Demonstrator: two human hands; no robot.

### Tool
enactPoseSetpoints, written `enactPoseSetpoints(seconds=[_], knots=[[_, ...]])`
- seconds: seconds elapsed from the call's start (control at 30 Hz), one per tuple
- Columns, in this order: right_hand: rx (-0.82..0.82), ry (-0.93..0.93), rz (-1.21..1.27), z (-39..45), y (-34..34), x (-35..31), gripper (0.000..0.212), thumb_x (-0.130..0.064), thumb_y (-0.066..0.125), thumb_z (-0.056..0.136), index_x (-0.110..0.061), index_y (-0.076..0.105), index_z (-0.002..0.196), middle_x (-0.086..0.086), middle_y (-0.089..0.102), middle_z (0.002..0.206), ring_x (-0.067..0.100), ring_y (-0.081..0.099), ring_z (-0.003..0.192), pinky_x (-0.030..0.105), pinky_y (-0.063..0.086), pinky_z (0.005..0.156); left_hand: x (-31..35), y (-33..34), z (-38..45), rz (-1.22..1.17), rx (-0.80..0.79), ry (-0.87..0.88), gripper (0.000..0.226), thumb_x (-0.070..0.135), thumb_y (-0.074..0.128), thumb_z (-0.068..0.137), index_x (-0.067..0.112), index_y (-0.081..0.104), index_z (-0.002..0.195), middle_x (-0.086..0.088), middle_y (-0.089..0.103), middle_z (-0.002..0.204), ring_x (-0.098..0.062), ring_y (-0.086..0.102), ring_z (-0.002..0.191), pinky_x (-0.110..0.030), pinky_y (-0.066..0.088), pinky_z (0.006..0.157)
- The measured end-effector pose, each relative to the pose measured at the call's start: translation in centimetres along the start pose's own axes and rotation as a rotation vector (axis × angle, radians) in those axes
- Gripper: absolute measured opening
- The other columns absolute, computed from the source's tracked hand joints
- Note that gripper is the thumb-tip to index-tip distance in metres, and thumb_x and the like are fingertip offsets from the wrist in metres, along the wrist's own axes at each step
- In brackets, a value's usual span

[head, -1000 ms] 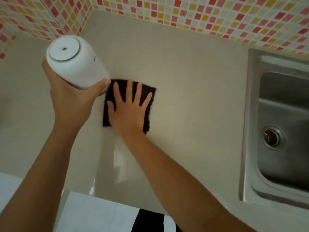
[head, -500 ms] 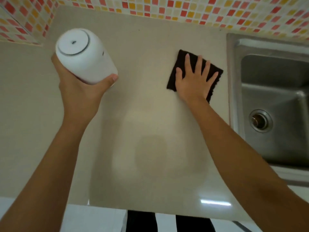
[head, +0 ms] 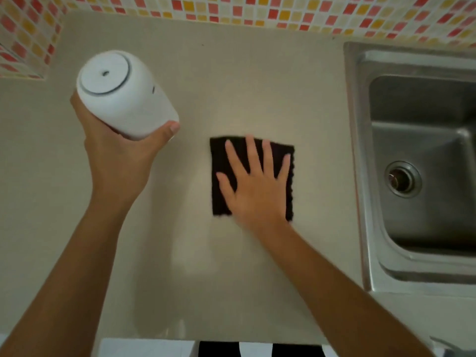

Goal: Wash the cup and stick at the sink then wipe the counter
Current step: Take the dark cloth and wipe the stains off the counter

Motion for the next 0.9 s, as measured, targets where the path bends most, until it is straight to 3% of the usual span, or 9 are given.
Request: enactPoseSetpoints(seconds=[0.13,0.2,0.27,0.37,0.5,0.63,0.73,0.83,0.9], knots=[[-0.04,0.141,0.023,18.0,-0.7,4.0,0.061,-0.059,0.015,0.096,-0.036,0.008,0.152,0.002,0.003,0.161,0.032,-0.002,0.147,0.064,-0.005,0.111,-1.1,-0.1,0.0,-0.03,-0.013,-0.021,0.104,0.049,0.087,0.058,0.019,0.032,0.141,0.005,0.052,0.136,-0.009,0.054,0.121,-0.04,0.047,0.101],[-0.06,0.204,0.027,21.0,-0.5,4.8,0.061,-0.058,0.012,0.096,-0.035,0.002,0.152,0.003,-0.004,0.161,0.031,-0.008,0.146,0.063,-0.008,0.111,-1.3,0.1,0.0,-0.036,-0.04,-0.009,0.103,0.045,0.088,0.059,0.019,0.031,0.141,0.004,0.052,0.137,-0.011,0.053,0.123,-0.041,0.048,0.101],[-0.024,0.214,0.012,19.0,0.0,3.2,0.06,-0.055,0.011,0.097,-0.032,0.001,0.152,0.005,-0.003,0.161,0.032,-0.007,0.146,0.062,-0.008,0.111,-1.1,0.1,0.3,-0.023,-0.036,0.012,0.102,0.042,0.089,0.06,0.018,0.03,0.14,0.004,0.051,0.137,-0.011,0.053,0.123,-0.043,0.047,0.101],[0.075,0.08,0.108,9.5,0.2,-2.0,0.059,-0.052,0.022,0.097,-0.031,0.014,0.152,0.007,0.008,0.161,0.033,0.002,0.146,0.062,-0.003,0.112,-0.7,0.8,1.0,-0.011,-0.012,0.006,0.101,0.041,0.088,0.061,0.018,0.029,0.14,0.007,0.05,0.136,-0.007,0.052,0.122,-0.042,0.047,0.101],[-0.003,-0.133,0.097,-2.3,0.3,-3.4,0.057,-0.053,0.03,0.096,-0.035,0.02,0.15,0.004,0.015,0.16,0.03,0.011,0.146,0.06,0.006,0.113,0.4,3.0,1.7,-0.019,-0.046,-0.001,0.102,0.035,0.088,0.062,0.017,0.026,0.141,0.013,0.048,0.133,0.003,0.051,0.118,-0.035,0.046,0.102],[0.086,0.084,-0.024,4.7,-1.5,6.8,0.057,-0.055,0.027,0.095,-0.038,0.024,0.149,0.002,0.023,0.158,0.029,0.019,0.144,0.06,0.008,0.114,0.9,4.2,1.6,-0.028,-0.077,-0.011,0.105,0.035,0.09,0.059,0.02,0.026,0.141,0.013,0.049,0.133,0.001,0.051,0.118,-0.037,0.046,0.103],[0.042,0.385,0.011,12.3,-2.7,14.4,0.059,-0.056,0.015,0.097,-0.036,0.01,0.151,0.003,0.009,0.161,0.03,0.003,0.147,0.059,0.001,0.114,0.6,3.9,1.1,-0.031,-0.066,-0.014,0.105,0.035,0.09,0.059,0.023,0.026,0.141,0.015,0.049,0.132,0.001,0.052,0.117,-0.036,0.046,0.102],[0.064,0.476,0.023,13.7,-2.0,11.6,0.059,-0.053,0.015,0.097,-0.032,0.006,0.152,0.007,0.004,0.161,0.032,-0.001,0.147,0.058,-0.004,0.114,0.9,4.2,0.8,-0.04,-0.044,-0.006,0.103,0.035,0.089,0.06,0.023,0.026,0.141,0.015,0.049,0.131,0.004,0.052,0.115,-0.029,0.046,0.101],[0.107,0.305,0.056,11.0,-0.7,5.2,0.059,-0.05,0.023,0.097,-0.032,0.014,0.152,0.007,0.011,0.16,0.033,0.005,0.146,0.057,-0.003,0.115,1.4,5.0,0.9,-0.046,-0.032,0.001,0.102,0.034,0.089,0.061,0.021,0.026,0.141,0.015,0.048,0.131,0.006,0.051,0.115,-0.021,0.045,0.099]])
Point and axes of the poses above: each hand's wrist, its own z-axis towards the middle knuckle, its own y-axis out of the palm, x = y × z, the point moved 7 cm from there along z, towards the middle knuckle
